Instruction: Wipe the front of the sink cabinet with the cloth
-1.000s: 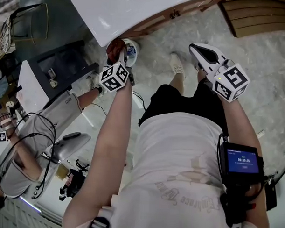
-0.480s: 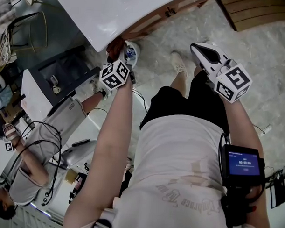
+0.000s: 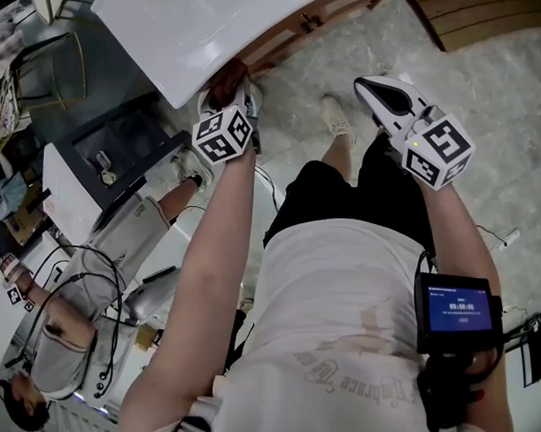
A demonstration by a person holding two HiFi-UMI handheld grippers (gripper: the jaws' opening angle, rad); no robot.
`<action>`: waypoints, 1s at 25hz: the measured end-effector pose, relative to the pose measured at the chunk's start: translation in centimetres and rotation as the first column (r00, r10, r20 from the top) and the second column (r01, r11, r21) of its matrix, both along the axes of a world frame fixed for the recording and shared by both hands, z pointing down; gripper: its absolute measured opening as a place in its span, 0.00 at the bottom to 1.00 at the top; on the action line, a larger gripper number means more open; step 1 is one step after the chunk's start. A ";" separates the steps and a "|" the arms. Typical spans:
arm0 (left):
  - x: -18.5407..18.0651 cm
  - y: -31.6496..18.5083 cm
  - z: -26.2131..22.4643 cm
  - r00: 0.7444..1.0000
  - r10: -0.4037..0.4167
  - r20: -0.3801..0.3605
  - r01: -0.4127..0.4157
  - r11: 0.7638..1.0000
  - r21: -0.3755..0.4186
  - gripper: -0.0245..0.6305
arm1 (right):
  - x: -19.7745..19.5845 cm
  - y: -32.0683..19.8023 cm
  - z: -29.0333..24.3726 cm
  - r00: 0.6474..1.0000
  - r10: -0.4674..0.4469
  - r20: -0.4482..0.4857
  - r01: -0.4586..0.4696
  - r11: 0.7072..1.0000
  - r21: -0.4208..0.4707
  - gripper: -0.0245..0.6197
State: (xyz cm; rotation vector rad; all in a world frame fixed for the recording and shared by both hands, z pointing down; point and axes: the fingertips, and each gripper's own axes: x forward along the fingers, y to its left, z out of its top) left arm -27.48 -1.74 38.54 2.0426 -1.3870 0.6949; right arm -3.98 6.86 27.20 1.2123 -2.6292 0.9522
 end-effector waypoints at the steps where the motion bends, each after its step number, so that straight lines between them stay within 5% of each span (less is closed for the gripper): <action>1: 0.7 -0.2 0.0 1.000 0.014 -0.003 -0.014 1.000 0.000 0.31 | 0.3 -0.1 0.0 1.000 0.007 -0.001 -0.007 1.000 -0.001 0.06; 15: 12.4 -3.4 0.5 0.990 0.113 -0.083 -0.113 0.994 0.010 0.31 | 3.9 -2.6 2.8 1.000 -0.018 -0.004 0.017 0.999 -0.050 0.06; 25: 17.2 -5.1 1.3 0.985 0.147 -0.096 -0.145 0.989 0.029 0.31 | 5.0 -3.9 4.9 0.997 -0.079 0.006 0.079 0.994 -0.069 0.06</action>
